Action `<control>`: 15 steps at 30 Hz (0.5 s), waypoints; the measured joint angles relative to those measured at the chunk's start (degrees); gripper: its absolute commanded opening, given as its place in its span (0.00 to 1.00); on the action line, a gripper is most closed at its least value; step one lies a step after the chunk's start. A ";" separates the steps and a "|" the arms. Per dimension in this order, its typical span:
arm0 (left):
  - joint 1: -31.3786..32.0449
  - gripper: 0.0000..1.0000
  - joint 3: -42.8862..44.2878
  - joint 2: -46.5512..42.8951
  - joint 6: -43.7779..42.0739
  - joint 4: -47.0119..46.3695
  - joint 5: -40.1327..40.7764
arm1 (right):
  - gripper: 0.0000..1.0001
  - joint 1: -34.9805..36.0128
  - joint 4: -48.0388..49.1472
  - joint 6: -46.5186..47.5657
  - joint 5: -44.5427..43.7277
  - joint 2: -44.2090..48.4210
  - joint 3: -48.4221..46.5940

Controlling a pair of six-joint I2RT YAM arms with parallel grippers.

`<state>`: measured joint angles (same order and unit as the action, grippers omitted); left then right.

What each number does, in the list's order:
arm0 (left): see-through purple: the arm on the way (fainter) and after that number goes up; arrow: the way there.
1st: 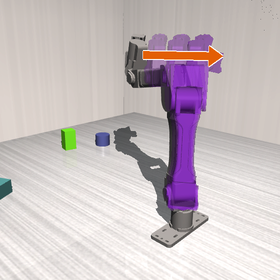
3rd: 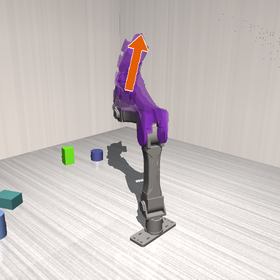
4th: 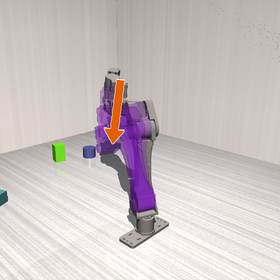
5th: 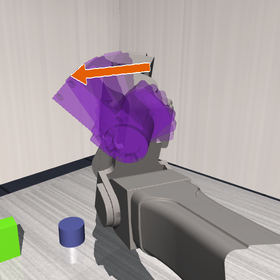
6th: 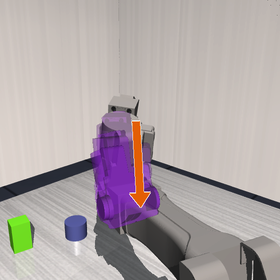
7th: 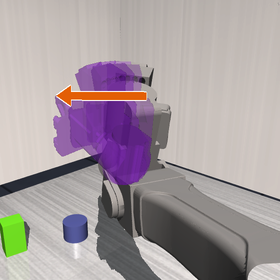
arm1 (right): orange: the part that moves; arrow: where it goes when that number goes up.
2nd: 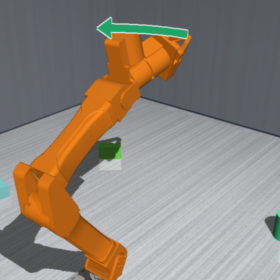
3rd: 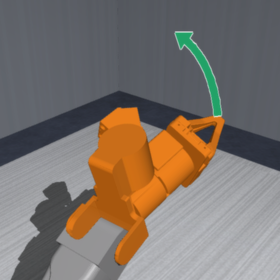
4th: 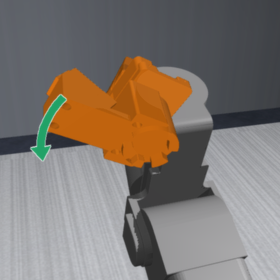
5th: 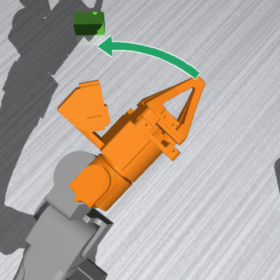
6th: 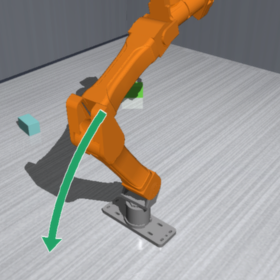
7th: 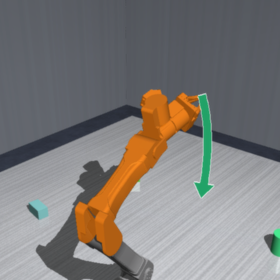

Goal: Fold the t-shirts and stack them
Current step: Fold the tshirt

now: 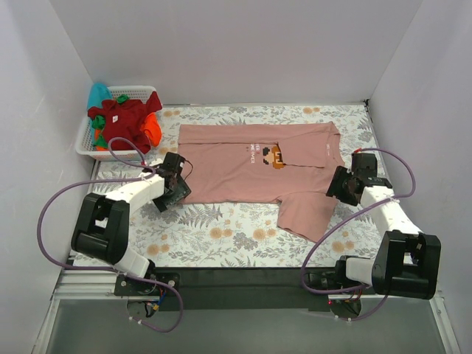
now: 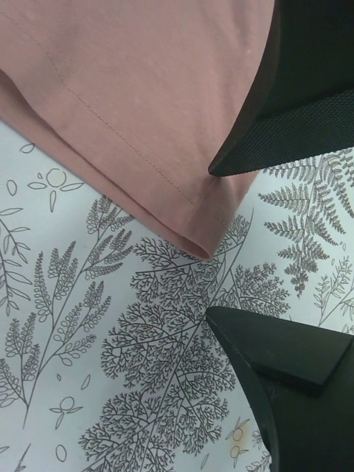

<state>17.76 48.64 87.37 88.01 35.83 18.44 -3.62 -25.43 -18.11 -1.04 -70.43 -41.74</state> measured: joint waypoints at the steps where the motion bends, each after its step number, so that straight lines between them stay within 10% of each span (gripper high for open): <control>1: 0.00 0.68 0.20 0.44 0.24 -0.28 0.09 | 0.61 0.00 0.09 0.00 -0.20 -0.15 0.00; 15: 0.13 0.00 -0.66 0.90 1.01 -2.27 1.90 | 0.60 -0.50 0.28 -0.20 -3.50 -1.53 0.39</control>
<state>17.89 47.99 88.27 89.01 33.56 20.34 -4.12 -25.15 -18.31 -4.54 -71.96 -41.34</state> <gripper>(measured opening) 0.052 0.603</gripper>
